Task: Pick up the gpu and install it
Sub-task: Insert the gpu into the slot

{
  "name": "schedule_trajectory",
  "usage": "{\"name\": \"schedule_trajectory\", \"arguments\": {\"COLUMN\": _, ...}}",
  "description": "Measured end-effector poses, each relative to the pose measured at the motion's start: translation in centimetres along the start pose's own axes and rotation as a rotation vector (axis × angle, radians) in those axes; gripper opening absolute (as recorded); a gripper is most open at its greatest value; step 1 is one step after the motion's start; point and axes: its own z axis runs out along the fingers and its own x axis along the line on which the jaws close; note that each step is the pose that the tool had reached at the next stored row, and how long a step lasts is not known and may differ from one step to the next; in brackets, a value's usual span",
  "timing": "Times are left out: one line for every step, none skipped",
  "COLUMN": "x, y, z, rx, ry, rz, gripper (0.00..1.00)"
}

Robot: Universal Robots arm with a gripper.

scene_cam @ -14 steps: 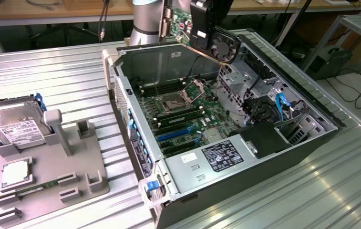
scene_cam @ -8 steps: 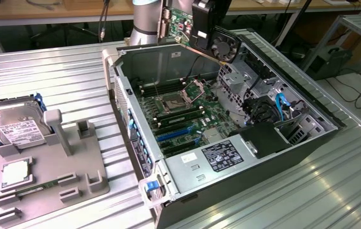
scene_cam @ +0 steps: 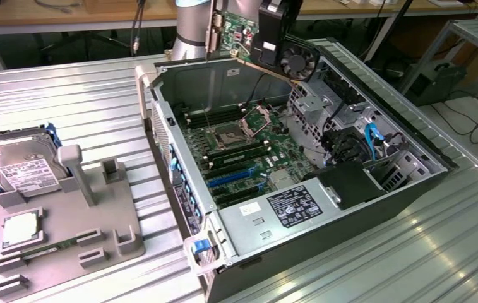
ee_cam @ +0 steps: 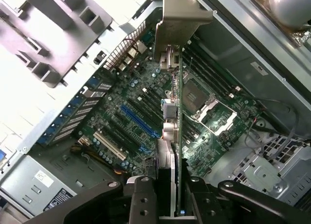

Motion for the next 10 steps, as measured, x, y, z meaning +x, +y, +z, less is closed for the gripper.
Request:
{"name": "schedule_trajectory", "arguments": {"x": 0.00, "y": 0.00, "z": 0.00, "rx": -0.0003, "ry": 0.0000, "rz": -0.011, "gripper": 0.28}}
{"name": "schedule_trajectory", "arguments": {"x": 0.01, "y": -0.01, "z": 0.00, "rx": -0.0005, "ry": 0.0000, "rz": -0.019, "gripper": 0.28}}
{"name": "schedule_trajectory", "arguments": {"x": 0.01, "y": -0.01, "z": 0.00, "rx": -0.0007, "ry": 0.0000, "rz": -0.029, "gripper": 0.28}}
{"name": "schedule_trajectory", "arguments": {"x": 0.01, "y": -0.01, "z": 0.00, "rx": -0.0009, "ry": 0.0000, "rz": -0.038, "gripper": 0.28}}
{"name": "schedule_trajectory", "arguments": {"x": 0.01, "y": -0.01, "z": 0.00, "rx": -0.0012, "ry": 0.0000, "rz": -0.053, "gripper": 0.28}}
{"name": "schedule_trajectory", "arguments": {"x": 0.01, "y": -0.01, "z": 0.00, "rx": -0.0015, "ry": 0.0000, "rz": -0.063, "gripper": 0.28}}
{"name": "schedule_trajectory", "arguments": {"x": 0.01, "y": -0.02, "z": 0.00, "rx": -0.0017, "ry": 0.0000, "rz": -0.075, "gripper": 0.28}}
{"name": "schedule_trajectory", "arguments": {"x": 0.02, "y": -0.02, "z": 0.00, "rx": -0.0018, "ry": 0.0000, "rz": -0.083, "gripper": 0.28}}
{"name": "schedule_trajectory", "arguments": {"x": 0.02, "y": -0.02, "z": 0.00, "rx": -0.0021, "ry": 0.0000, "rz": -0.091, "gripper": 0.28}}
{"name": "schedule_trajectory", "arguments": {"x": 0.02, "y": -0.02, "z": 0.00, "rx": -0.0022, "ry": 0.0000, "rz": -0.099, "gripper": 0.28}}
